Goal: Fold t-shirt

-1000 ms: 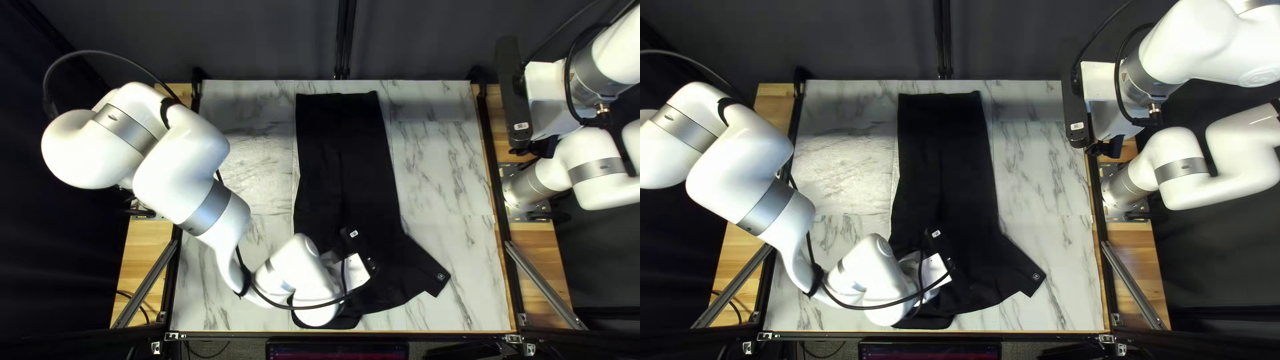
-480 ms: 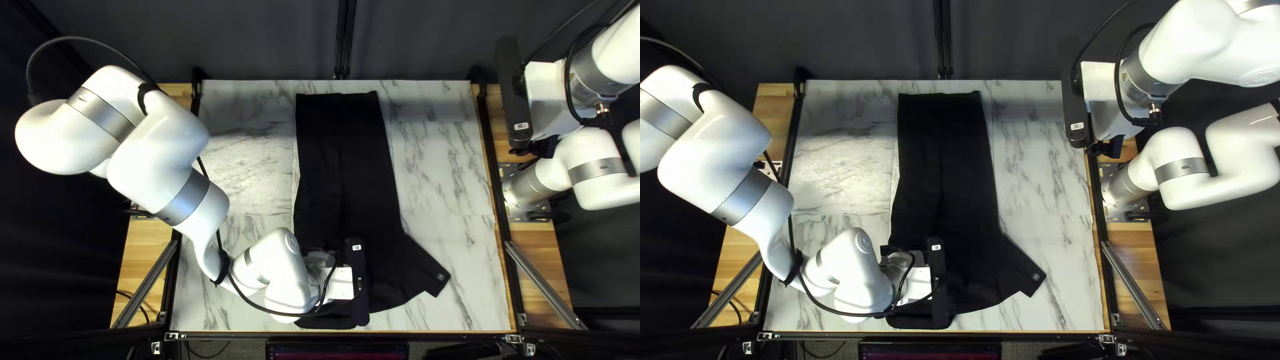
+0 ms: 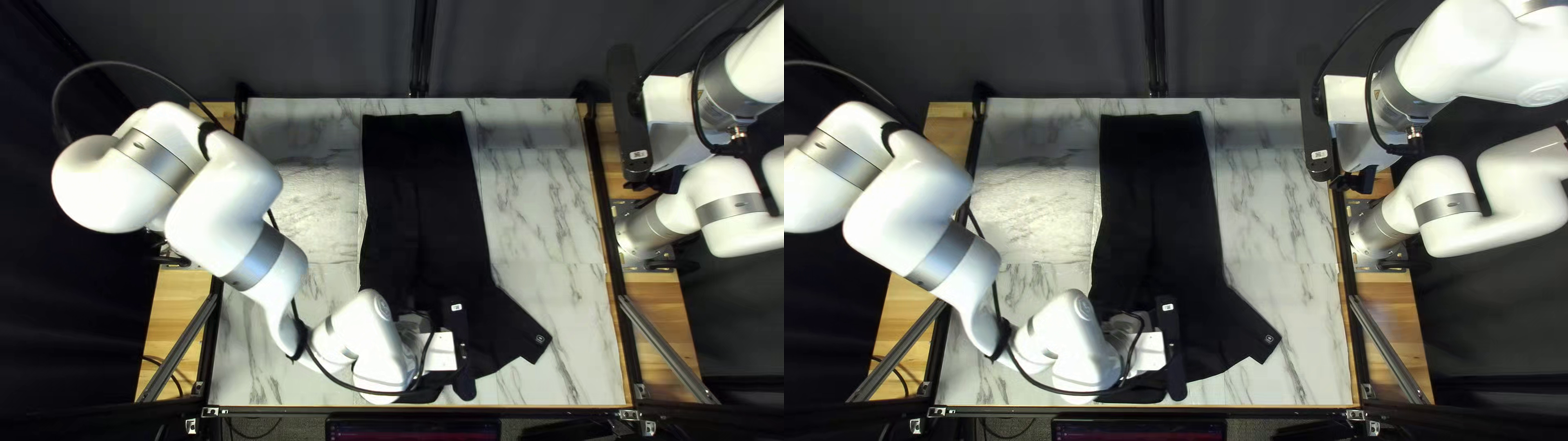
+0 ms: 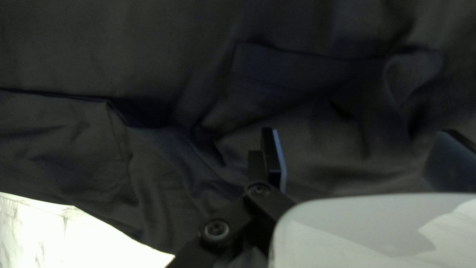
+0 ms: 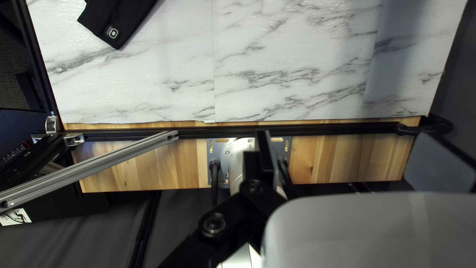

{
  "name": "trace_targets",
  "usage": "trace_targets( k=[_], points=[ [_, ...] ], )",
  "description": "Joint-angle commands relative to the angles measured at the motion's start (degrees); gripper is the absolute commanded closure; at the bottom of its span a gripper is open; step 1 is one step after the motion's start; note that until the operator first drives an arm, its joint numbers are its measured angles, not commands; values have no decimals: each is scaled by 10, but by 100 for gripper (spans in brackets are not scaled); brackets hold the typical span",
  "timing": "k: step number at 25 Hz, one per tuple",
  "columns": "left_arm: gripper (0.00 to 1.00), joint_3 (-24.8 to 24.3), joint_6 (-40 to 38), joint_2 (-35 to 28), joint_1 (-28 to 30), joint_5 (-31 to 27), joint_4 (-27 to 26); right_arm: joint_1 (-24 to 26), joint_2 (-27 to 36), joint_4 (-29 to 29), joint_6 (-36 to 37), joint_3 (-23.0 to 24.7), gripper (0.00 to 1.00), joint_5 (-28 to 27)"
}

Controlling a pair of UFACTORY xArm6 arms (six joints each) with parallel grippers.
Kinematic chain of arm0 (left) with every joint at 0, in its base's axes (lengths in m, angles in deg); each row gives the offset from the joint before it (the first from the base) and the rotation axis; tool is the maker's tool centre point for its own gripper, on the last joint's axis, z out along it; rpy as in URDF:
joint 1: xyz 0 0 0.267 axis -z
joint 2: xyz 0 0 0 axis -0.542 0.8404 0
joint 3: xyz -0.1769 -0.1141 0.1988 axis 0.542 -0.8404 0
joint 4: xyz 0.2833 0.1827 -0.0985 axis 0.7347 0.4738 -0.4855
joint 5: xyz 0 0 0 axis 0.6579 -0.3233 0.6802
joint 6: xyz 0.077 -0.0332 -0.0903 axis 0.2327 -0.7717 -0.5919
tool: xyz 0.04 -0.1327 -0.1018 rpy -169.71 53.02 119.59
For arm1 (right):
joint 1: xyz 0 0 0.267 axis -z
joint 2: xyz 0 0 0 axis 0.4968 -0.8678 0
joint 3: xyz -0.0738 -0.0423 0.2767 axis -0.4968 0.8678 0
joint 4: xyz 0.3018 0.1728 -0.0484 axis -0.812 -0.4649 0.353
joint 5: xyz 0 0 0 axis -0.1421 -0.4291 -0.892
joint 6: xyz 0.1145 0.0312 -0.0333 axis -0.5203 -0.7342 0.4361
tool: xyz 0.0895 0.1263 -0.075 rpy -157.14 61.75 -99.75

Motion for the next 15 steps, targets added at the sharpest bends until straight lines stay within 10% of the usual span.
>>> trace_targets(
  k=[1, 4, 7, 8, 15],
  points=[
    [0, 30, 51, 27, -13, 10, -28, 0, 0, 0, 0, 0, 0, 0],
    [0, 38, 69, 38, -16, 20, -39, 0, 0, 0, 0, 0, 0, 0],
    [23, 23, 74, 35, -20, 34, -45, 0, 0, 0, 0, 0, 0, 0],
    [92, 15, 75, 30, -21, 37, -47, 0, 0, 0, 0, 0, 0, 0],
    [98, -15, 76, 2, -22, 39, -49, 0, 0, 0, 0, 0, 0, 0]
  ],
)
